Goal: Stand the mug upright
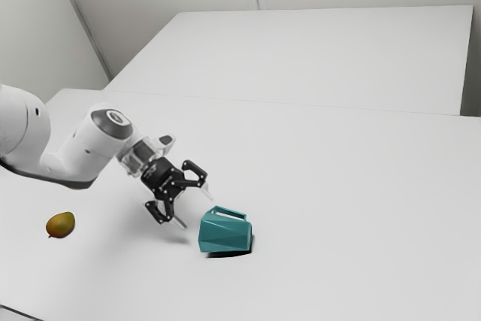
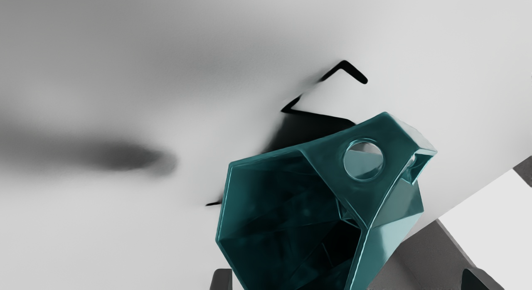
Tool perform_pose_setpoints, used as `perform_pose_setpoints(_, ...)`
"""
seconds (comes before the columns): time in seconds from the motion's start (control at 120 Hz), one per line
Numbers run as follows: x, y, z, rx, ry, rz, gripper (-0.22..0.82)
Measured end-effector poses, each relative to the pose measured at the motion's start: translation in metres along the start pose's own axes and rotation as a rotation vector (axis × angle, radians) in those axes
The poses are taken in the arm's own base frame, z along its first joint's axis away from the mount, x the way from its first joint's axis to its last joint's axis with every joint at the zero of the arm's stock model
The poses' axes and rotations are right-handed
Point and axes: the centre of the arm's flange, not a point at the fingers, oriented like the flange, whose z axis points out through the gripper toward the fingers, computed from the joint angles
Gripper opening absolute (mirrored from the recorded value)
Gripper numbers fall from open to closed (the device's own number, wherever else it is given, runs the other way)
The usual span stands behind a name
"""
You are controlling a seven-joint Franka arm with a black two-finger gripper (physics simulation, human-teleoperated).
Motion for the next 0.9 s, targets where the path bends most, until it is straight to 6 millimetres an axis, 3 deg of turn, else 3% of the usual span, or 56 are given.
perform_pose_setpoints(0.542, -0.002, 0.029, 0.045, -0.054, -0.063, 0.000, 0.60)
perform_pose_setpoints(0.742, -0.003, 0.033, 0.047, -0.045, -0.055, 0.008, 0.12)
perform_pose_setpoints(0.9, -0.005, 0.038, 0.042, -0.041, -0.043, 0.020, -0.05)
